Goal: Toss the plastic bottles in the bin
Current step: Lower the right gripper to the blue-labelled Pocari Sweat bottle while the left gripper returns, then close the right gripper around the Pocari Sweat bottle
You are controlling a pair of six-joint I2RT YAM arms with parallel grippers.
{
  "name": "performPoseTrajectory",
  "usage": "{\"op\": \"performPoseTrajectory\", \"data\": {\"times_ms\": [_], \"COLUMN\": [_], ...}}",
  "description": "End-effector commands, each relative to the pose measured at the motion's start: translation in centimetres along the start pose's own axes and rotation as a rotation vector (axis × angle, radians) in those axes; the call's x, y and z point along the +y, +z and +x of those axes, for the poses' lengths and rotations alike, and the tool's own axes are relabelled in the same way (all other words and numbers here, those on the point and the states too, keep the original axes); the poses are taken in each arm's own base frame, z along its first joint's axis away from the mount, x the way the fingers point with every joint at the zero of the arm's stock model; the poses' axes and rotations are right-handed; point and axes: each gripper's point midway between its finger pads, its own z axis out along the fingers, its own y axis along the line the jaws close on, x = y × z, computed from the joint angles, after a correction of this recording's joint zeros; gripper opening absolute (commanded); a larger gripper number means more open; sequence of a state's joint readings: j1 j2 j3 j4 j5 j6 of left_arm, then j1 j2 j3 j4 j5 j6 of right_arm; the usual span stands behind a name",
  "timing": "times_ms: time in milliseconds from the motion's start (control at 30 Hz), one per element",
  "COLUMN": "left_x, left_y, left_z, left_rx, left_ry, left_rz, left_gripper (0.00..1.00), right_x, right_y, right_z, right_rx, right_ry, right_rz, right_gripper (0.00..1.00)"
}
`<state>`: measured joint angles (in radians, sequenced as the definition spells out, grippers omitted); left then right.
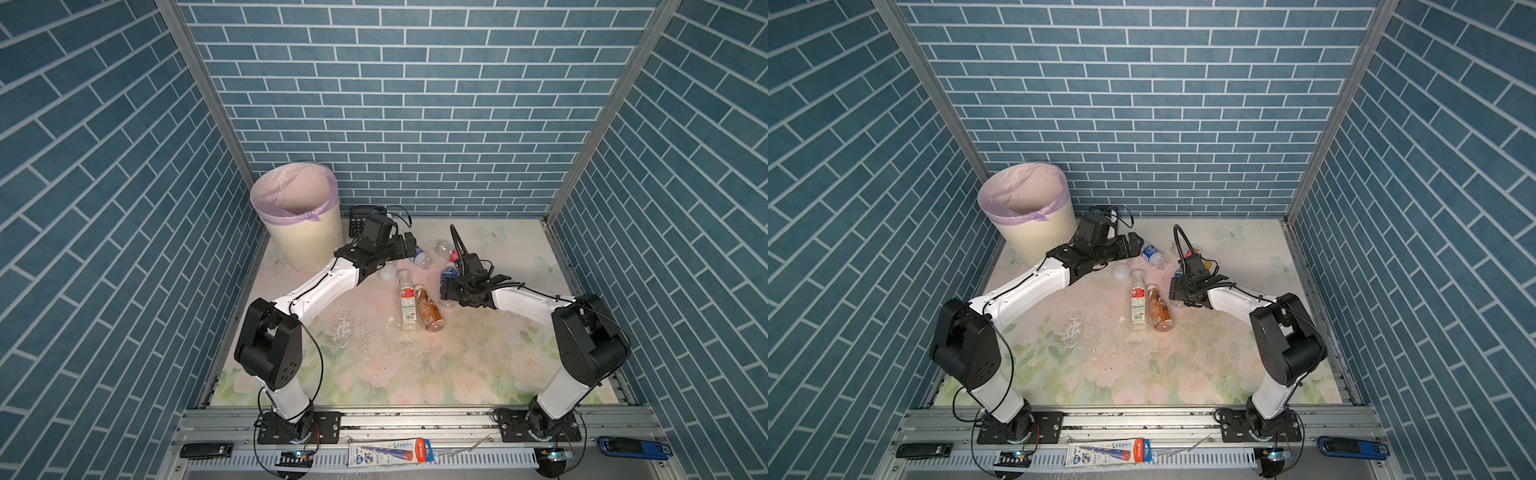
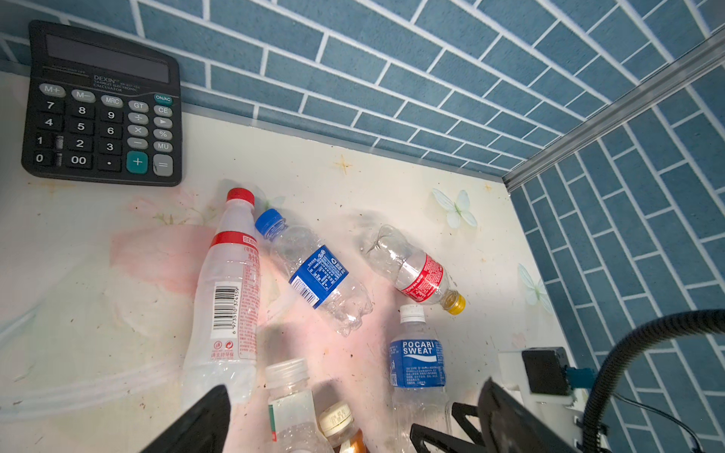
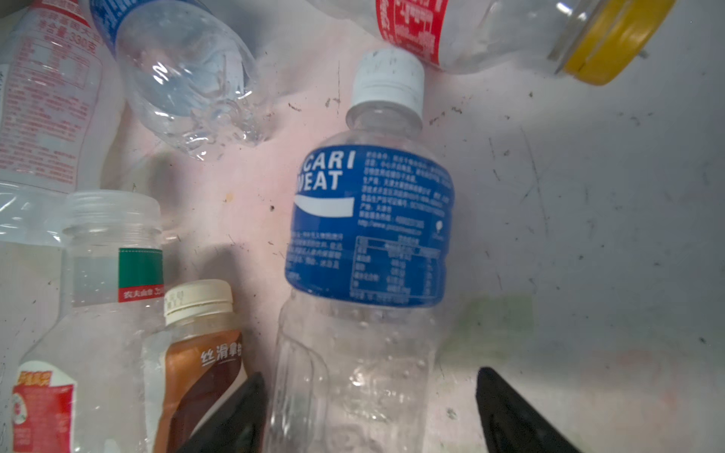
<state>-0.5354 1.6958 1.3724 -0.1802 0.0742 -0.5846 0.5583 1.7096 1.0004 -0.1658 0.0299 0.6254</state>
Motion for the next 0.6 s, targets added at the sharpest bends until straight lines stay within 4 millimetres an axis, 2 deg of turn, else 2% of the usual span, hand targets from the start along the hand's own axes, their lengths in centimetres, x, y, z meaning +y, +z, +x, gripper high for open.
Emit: {"op": "performPoseTrajectory", "data": {"times_ms": [0, 267, 433, 567], "left_x": [-0.1, 0.0, -0.1, -0.7], "left_y": [-0.6, -0.4, -0.2, -0.2], "left_z": [0.1, 0.3, 0.4, -0.1], "left_rx": [-0.008, -0.006, 0.002, 0.003], "left_ry": [-0.019, -0.031, -0.053, -0.072], "left_rz": [0.015, 0.014, 0.023, 0.050], "left_gripper": [0.99, 0.99, 0.99, 0.99], "right_x": [0.4, 0.4, 0.7, 1.1], "right_y": [1.6, 2.1, 1.1, 0.1], "right_z": [0.9, 1.4, 1.2, 0.8], "right_rx": [0.041, 0.057, 0.046, 0.040], "right_ry": [0.037, 0.035, 0.030, 0.020], "right_rz": [-0.016, -0.019, -0.041, -0.057], "right_gripper": [0.77, 0.58, 0.47, 0.44]}}
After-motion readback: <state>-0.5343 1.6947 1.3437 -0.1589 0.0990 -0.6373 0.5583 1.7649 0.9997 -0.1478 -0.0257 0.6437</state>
